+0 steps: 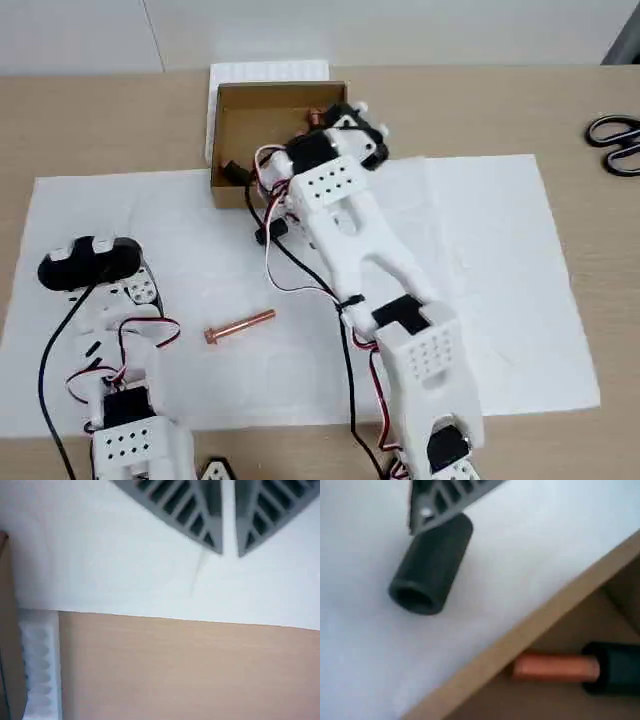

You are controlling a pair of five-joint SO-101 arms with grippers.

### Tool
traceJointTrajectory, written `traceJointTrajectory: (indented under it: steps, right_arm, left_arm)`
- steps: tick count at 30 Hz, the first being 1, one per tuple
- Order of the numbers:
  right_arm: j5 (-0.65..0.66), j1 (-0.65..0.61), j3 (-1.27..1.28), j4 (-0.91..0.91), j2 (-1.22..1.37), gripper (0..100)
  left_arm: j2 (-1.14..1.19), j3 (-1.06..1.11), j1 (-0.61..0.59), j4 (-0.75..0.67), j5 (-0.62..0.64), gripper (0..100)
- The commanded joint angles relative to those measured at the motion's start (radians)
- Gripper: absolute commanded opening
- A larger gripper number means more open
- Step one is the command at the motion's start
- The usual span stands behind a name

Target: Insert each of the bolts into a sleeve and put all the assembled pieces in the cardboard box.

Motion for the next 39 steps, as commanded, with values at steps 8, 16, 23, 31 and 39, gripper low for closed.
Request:
traceJointTrajectory:
  steps: [8, 16, 23, 31, 39]
  right_arm:
    - [-0.014, -0.041, -0.008, -0.143, 0.035, 20.9]
    - [-0.015, -0.045, -0.008, -0.242, 0.128, 20.8]
    - [-0.015, -0.059, -0.008, -0.329, 0.176, 20.8]
    - [-0.015, -0.120, -0.008, -0.338, 0.237, 20.8]
    - [-0.015, -0.125, -0.008, -0.298, 0.285, 0.2]
  left_arm:
    - [-0.014, -0.048, 0.002, 0.002, 0.006, 1]
    - [-0.014, -0.050, 0.002, 0.002, 0.006, 1]
    - [-0.014, -0.050, 0.002, 0.002, 0.006, 1]
    - [-0.014, -0.050, 0.002, 0.002, 0.005, 1]
    - [-0.014, -0.050, 0.002, 0.002, 0.003, 1]
